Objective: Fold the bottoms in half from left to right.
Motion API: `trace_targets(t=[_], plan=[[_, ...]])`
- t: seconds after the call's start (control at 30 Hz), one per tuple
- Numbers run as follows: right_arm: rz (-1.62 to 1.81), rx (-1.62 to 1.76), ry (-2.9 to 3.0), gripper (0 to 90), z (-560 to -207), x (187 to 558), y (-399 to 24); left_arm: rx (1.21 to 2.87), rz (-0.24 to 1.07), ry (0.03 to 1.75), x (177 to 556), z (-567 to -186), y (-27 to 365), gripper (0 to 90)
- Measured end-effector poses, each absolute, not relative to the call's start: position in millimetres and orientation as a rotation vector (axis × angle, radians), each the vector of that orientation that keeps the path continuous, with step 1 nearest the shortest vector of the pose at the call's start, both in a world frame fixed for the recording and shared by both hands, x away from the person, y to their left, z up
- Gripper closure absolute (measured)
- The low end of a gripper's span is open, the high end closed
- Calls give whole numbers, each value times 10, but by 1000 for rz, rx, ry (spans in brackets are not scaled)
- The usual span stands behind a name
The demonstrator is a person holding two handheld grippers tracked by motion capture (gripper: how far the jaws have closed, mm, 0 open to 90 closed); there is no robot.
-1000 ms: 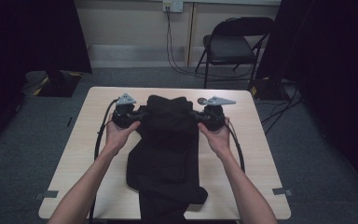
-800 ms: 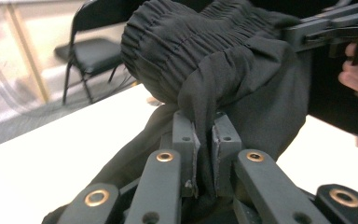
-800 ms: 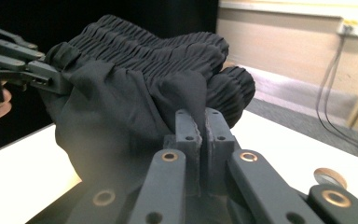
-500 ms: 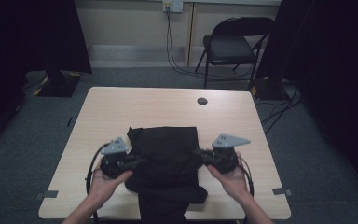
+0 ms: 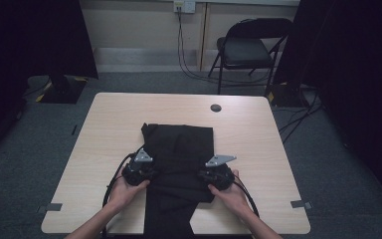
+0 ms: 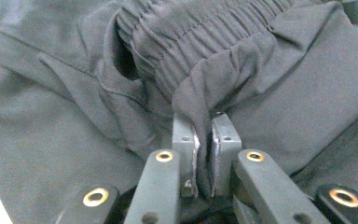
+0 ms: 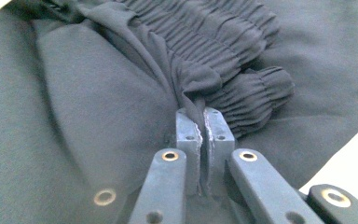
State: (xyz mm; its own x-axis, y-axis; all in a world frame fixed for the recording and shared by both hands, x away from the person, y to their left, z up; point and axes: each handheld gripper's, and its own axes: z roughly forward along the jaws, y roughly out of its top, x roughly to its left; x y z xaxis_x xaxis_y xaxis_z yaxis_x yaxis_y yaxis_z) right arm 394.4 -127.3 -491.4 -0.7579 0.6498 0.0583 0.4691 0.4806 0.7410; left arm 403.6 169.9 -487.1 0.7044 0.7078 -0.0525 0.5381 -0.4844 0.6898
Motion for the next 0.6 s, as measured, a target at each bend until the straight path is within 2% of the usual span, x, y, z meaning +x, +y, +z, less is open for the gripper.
trace_targets(t=[0.27, 0.4, 0.43, 0.5, 0.53, 0.6], plan=[[1119, 1044, 2379, 868, -4961, 4523, -1286, 2079, 398, 1017, 4530, -4976, 1591, 826], [1080, 1065, 2357, 859, -4947, 4712, -1306, 2037, 368, 1060, 4679, -4987, 1568, 797], [1061, 1054, 2360, 838, -4931, 4733, -1297, 2036, 373, 1059, 4687, -4987, 1566, 776], [1047, 1053, 2359, 687, -4866, 4739, -1305, 2053, 367, 1065, 4677, -4940, 1570, 691], [1054, 1060, 2342, 598, -4807, 4714, -1323, 2052, 377, 1063, 4656, -4897, 1599, 614], [1101, 1043, 2341, 545, -4672, 4629, -1392, 2025, 367, 1047, 4585, -4785, 1677, 585]])
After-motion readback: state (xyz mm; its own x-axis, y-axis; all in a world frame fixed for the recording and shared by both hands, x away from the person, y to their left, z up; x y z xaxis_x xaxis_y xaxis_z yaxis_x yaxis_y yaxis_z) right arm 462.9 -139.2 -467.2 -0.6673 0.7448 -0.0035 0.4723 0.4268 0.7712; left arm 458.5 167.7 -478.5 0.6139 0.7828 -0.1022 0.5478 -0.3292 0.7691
